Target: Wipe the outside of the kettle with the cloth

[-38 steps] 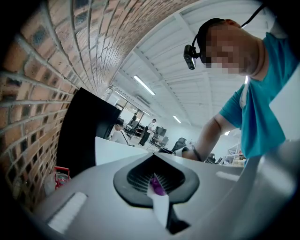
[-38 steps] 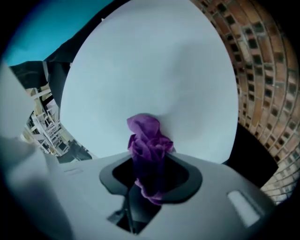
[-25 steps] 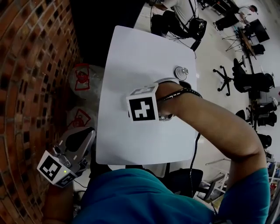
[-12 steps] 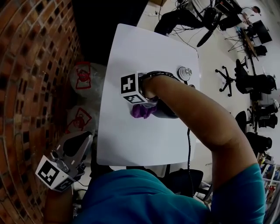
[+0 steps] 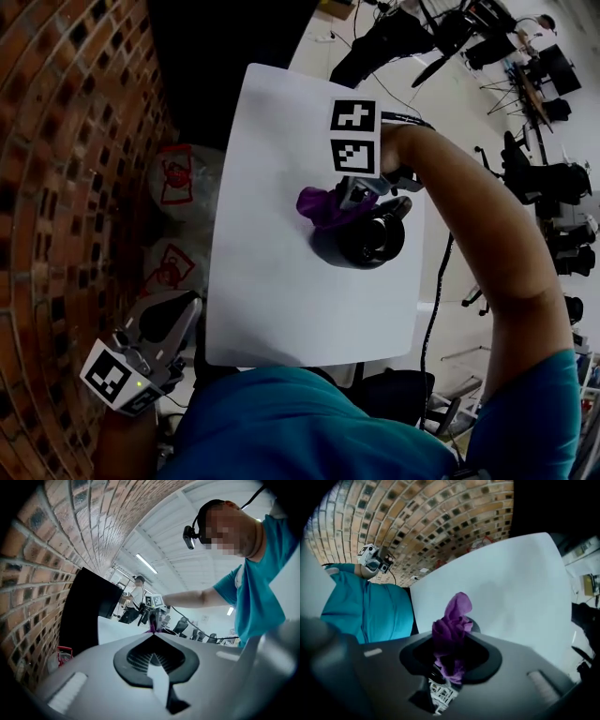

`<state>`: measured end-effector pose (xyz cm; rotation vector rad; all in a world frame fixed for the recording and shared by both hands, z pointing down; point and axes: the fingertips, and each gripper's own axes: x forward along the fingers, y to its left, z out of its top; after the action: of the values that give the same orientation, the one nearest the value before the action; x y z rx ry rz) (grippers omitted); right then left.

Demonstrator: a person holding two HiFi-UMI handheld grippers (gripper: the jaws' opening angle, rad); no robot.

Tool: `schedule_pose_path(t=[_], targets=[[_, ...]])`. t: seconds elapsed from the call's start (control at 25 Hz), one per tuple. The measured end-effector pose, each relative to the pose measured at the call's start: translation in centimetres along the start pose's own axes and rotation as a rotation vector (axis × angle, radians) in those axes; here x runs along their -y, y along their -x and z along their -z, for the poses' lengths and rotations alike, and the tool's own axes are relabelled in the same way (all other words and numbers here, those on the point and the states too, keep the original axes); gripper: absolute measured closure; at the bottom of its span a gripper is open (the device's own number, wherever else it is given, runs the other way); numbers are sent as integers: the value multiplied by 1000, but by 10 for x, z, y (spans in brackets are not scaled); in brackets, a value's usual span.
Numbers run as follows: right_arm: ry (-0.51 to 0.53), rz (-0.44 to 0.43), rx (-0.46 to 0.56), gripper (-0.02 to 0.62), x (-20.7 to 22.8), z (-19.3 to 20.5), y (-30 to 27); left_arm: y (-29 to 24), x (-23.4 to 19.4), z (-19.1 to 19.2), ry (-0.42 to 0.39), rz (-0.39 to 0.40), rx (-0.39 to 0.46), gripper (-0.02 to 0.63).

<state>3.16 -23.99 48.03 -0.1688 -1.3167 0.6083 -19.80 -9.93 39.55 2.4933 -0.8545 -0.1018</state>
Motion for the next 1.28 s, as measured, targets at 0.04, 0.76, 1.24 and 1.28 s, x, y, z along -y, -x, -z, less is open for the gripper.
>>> schedule_pose_path(t=[0.04,0.76,1.24,1.28], targets=[[-19,-20,5,468,4,3,-3,-3,0,-1,-1,2,-2,606],[-105,-205,305,469,57,-13,-32,-36,1,8,15,-9,-75,606],[-225,-258,294,474,89,35,-67,-52,8,13,-14,-18,-92,606],[-223,-250,282,474,94,35,-75,-50,7,18,-19,-27,-108,606]])
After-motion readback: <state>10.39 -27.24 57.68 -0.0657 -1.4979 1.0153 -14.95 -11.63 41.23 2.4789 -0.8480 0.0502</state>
